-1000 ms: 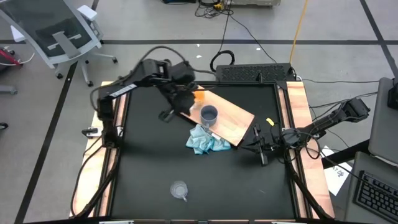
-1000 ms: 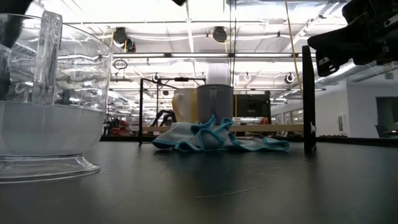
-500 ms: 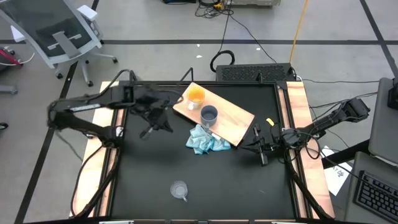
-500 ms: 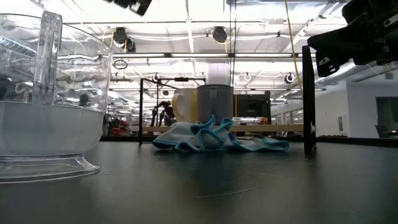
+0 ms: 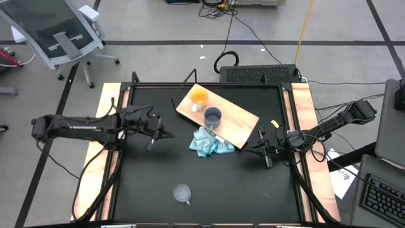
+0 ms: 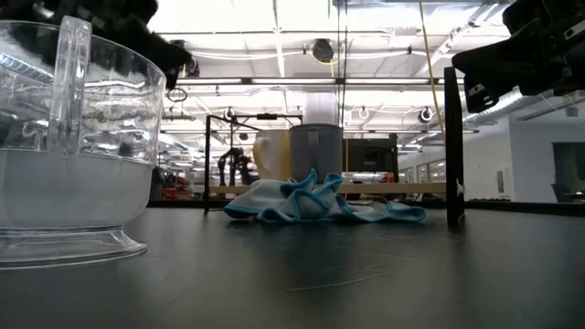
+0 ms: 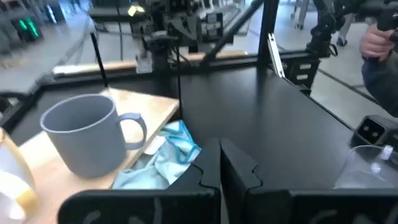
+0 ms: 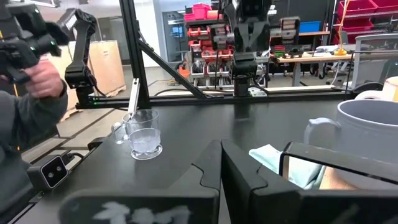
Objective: Stack small to large cups/mugs on shelf
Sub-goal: Adjust the position of the gray mug
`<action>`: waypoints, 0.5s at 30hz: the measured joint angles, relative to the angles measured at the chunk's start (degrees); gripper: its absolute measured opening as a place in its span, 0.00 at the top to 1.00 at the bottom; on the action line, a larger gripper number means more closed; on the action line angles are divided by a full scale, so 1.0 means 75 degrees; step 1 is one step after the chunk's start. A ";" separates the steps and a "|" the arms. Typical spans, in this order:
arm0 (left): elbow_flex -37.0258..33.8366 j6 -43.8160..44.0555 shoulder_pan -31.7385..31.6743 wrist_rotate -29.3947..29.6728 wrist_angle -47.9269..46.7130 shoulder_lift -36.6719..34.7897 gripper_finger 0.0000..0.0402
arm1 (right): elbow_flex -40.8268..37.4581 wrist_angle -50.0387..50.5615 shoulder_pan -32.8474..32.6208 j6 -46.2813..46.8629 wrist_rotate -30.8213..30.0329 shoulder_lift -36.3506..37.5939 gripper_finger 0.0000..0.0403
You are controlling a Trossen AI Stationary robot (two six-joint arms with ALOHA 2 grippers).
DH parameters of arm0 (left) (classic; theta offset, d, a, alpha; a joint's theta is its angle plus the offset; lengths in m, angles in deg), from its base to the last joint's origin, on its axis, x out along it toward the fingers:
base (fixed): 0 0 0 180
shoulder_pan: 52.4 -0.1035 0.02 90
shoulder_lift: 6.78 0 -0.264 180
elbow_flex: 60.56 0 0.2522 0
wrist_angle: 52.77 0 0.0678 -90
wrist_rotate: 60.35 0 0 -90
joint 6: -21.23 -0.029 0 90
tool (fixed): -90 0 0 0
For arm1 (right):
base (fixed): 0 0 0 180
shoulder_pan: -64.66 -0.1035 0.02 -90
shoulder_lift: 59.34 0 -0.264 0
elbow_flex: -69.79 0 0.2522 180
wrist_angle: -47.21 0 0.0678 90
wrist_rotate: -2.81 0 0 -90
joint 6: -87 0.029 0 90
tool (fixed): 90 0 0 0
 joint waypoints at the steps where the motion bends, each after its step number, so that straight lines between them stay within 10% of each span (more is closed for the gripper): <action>1: -0.0224 -0.0001 -0.0040 -0.0001 0.0279 -0.0099 1.00 | 0.0001 0.0000 0.0001 0.0000 0.0001 0.0001 1.00; 15: -0.0868 -0.0153 -0.1682 -0.1070 0.0445 -0.0612 1.00 | -0.0001 -0.0027 0.0002 0.0000 0.0000 0.0003 1.00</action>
